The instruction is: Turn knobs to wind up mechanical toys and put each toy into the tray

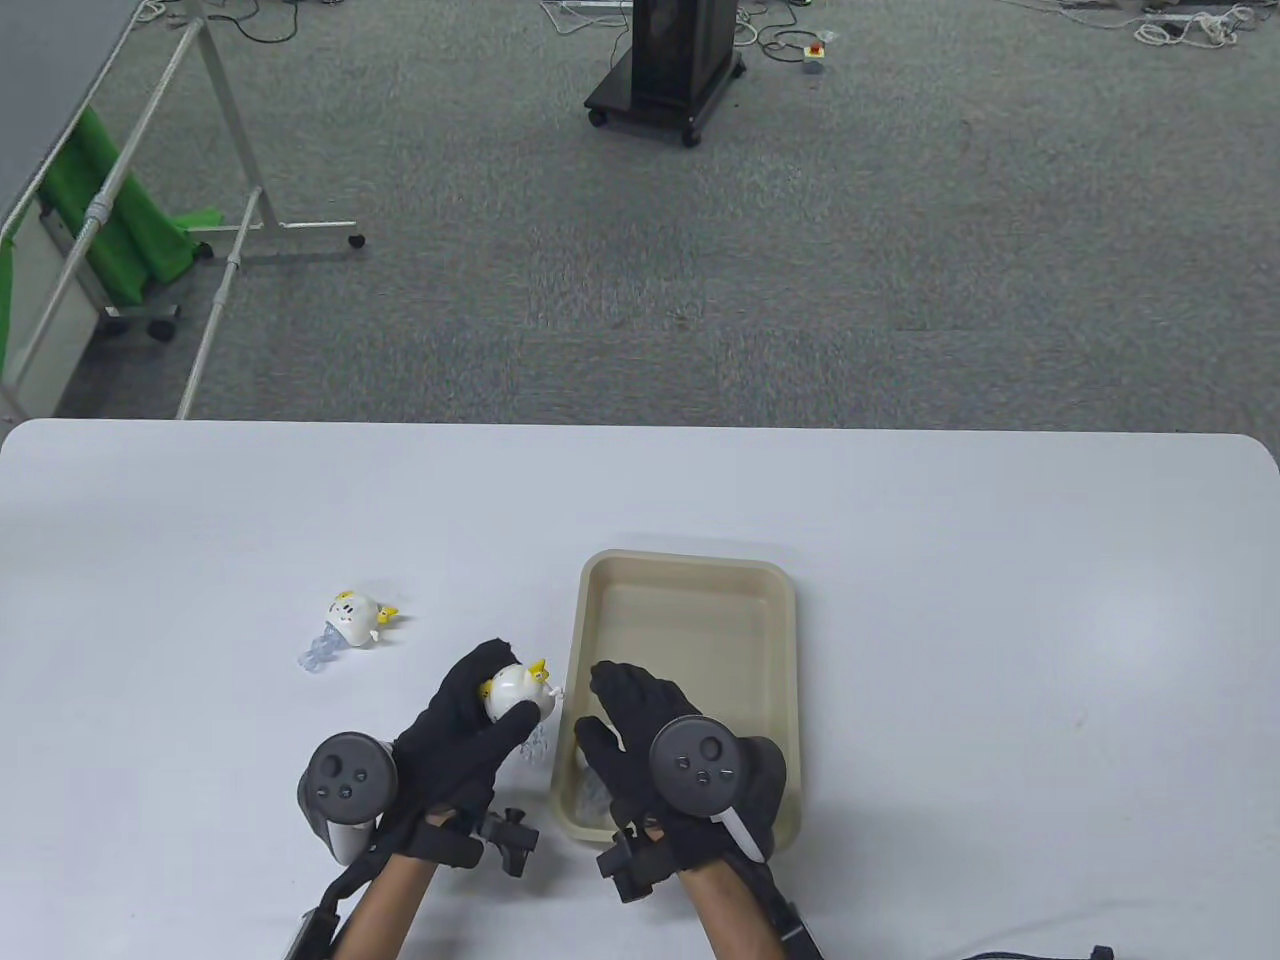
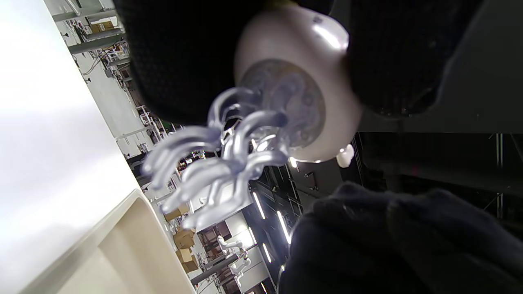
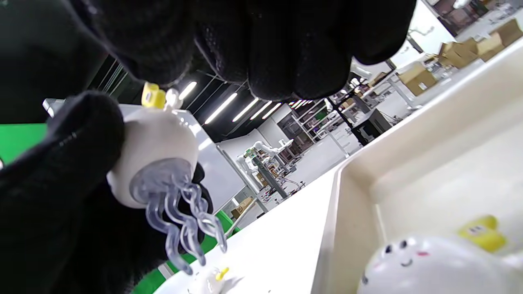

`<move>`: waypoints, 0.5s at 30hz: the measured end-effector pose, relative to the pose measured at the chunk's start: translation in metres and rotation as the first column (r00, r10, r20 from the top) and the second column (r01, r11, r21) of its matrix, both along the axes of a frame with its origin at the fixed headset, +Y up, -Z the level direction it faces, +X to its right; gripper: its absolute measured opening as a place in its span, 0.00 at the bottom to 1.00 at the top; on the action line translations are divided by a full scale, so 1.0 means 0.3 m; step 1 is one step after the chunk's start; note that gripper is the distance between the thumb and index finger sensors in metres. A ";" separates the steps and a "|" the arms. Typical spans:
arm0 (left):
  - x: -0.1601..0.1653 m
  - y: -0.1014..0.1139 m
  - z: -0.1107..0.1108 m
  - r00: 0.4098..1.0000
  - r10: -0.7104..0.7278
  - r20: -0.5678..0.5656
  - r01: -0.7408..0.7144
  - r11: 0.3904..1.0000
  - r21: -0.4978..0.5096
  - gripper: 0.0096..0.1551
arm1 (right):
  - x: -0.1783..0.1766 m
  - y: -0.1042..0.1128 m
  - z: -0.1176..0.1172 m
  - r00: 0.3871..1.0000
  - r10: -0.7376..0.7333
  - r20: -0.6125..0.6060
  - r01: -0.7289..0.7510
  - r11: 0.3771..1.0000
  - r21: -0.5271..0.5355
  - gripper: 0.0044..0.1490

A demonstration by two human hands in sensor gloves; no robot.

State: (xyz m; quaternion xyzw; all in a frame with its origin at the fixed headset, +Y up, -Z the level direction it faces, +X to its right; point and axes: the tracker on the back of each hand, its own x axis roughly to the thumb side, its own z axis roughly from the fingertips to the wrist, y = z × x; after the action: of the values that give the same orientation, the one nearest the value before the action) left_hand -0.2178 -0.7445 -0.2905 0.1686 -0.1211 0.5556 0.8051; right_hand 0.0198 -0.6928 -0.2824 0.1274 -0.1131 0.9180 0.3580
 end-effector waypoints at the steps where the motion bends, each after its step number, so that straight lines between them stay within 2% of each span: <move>1: 0.000 -0.001 0.001 1.000 0.001 0.000 -0.001 1.000 0.000 0.46 | -0.010 0.004 -0.004 1.000 0.009 -0.006 -0.009 1.000 0.002 0.38; 9: 0.008 -0.003 0.008 1.000 -0.005 0.000 0.005 1.000 0.013 0.46 | -0.045 0.010 -0.044 0.995 -0.097 -0.020 0.095 0.994 -0.060 0.31; 15: 0.021 0.000 0.013 1.000 -0.018 0.008 0.018 1.000 0.015 0.46 | -0.013 -0.027 -0.098 0.959 -0.283 0.017 0.281 0.939 -0.197 0.26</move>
State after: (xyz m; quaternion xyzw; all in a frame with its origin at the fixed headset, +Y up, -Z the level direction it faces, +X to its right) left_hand -0.2113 -0.7446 -0.2867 0.1713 -0.1299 0.5479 0.8084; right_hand 0.0160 -0.7010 -0.3119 0.0793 -0.0366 0.8632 0.4972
